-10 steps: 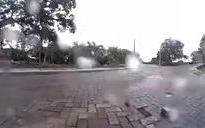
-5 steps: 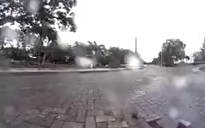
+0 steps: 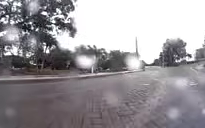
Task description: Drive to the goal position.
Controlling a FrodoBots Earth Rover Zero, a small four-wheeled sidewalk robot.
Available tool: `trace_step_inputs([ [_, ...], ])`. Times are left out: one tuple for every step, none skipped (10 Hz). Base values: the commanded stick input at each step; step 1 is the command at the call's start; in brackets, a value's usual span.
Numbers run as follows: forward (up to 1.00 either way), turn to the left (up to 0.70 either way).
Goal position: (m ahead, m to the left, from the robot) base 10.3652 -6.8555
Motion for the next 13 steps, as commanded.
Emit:
trace_step_inputs([
  [0.85, 0.00],
  [0.85, -0.21],
  [0.85, -0.27],
  [0.85, -0.27],
  [0.85, -0.27],
  [0.85, -0.27],
  [0.85, -0.27],
  [0.85, -0.27],
  [0.85, -0.27],
  [0.85, -0.27],
  [0.85, -0.27],
  [0.85, -0.27],
  [0.85, -0.27],
])
